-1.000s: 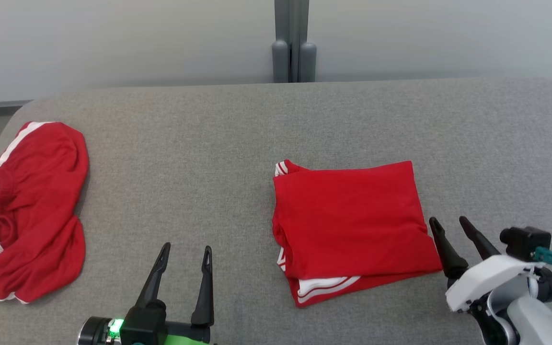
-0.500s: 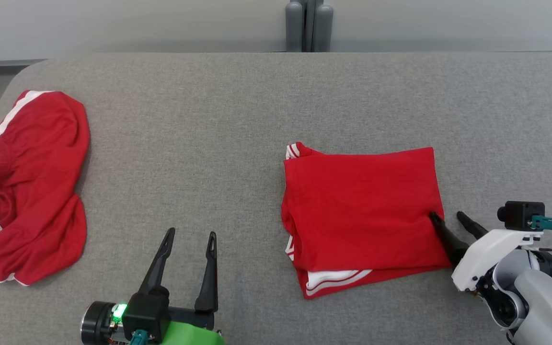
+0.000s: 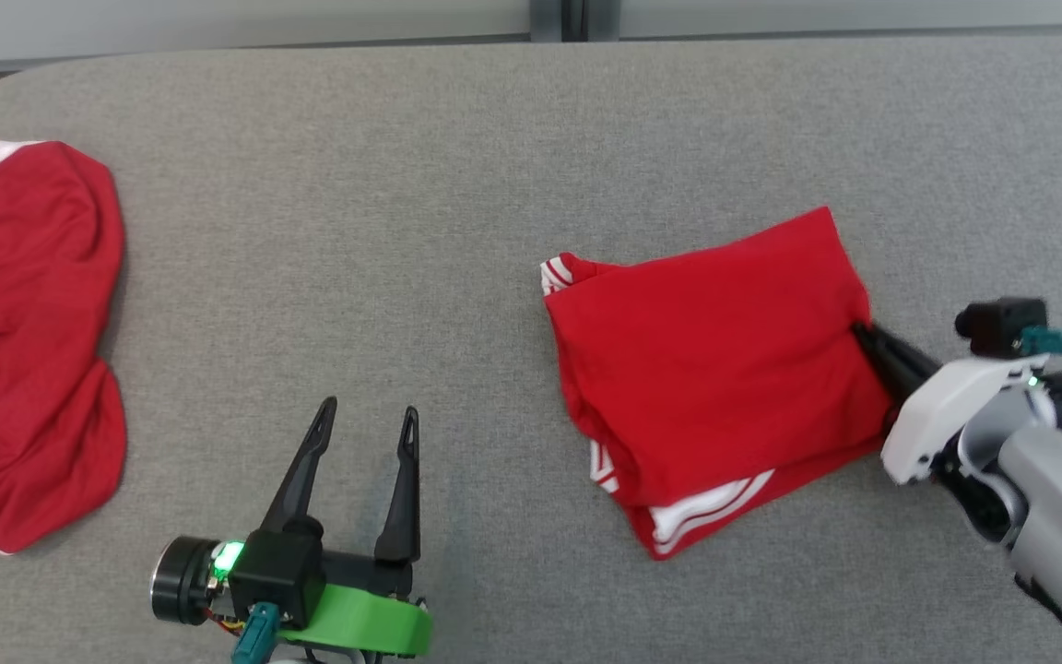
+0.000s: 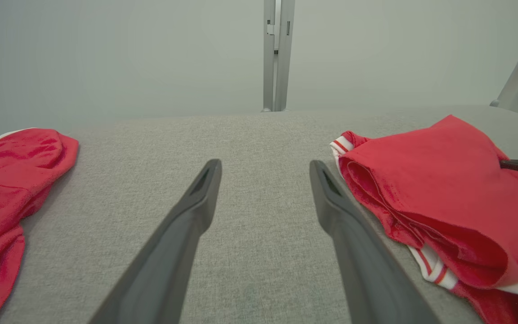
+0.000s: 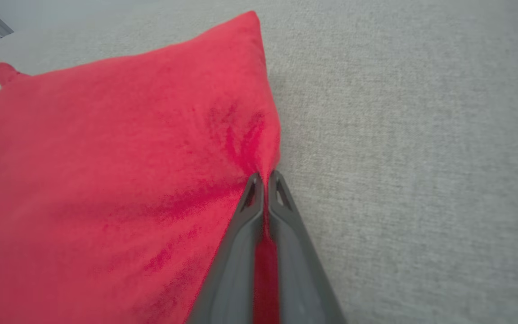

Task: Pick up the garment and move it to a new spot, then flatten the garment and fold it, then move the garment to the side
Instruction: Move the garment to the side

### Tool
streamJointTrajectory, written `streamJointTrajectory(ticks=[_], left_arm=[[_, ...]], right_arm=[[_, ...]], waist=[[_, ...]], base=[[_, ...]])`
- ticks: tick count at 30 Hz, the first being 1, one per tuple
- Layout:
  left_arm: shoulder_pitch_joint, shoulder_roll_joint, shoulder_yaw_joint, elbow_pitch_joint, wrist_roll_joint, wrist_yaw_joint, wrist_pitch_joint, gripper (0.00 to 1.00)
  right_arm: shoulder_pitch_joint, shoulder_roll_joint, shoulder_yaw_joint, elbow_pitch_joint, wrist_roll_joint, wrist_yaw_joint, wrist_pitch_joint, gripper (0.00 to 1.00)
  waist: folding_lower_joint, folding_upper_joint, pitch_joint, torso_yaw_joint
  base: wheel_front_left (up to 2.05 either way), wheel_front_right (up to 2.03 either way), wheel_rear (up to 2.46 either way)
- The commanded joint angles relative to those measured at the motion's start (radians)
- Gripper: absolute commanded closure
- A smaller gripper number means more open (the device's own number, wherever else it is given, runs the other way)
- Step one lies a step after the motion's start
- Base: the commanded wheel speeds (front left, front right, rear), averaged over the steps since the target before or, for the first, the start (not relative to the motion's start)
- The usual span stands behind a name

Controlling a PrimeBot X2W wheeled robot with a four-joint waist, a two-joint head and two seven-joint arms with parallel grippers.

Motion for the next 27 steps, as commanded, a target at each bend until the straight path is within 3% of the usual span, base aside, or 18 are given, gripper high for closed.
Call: streamJointTrajectory(ticks=[1,9,15,27], left_arm=[[-0.034,0.001,0.000,-0.007,0.006,-0.009,-0.001,0.00],[-0.135,0.003,-0.016,-0.070,0.048,-0.050,-0.001,0.00],[-0.207,0.019,0.035,-0.152,0.098,-0.009,0.000,0.00],[-0.251,0.070,0.016,-0.213,0.140,-0.028,0.000,0.00]], right_arm=[[-0.041,-0.023,0.003,0.008,-0.009,-0.003,-0.012,1.00],[-0.241,-0.152,0.009,0.060,-0.023,-0.003,-0.027,1.00],[-0.324,-0.266,-0.054,0.146,0.004,-0.003,-0.058,1.00],[-0.401,-0.414,-0.187,0.228,0.002,-0.003,-0.088,1.00]], waist=[[0.0000,0.0000,0.067,-0.045],[0.0000,0.0000,0.233,-0.116],[0.0000,0.0000,0.348,-0.171],[0.0000,0.0000,0.472,-0.185]], base=[[0.00,0.00,0.00],[0.00,0.00,0.00],[0.00,0.00,0.00],[0.00,0.00,0.00]])
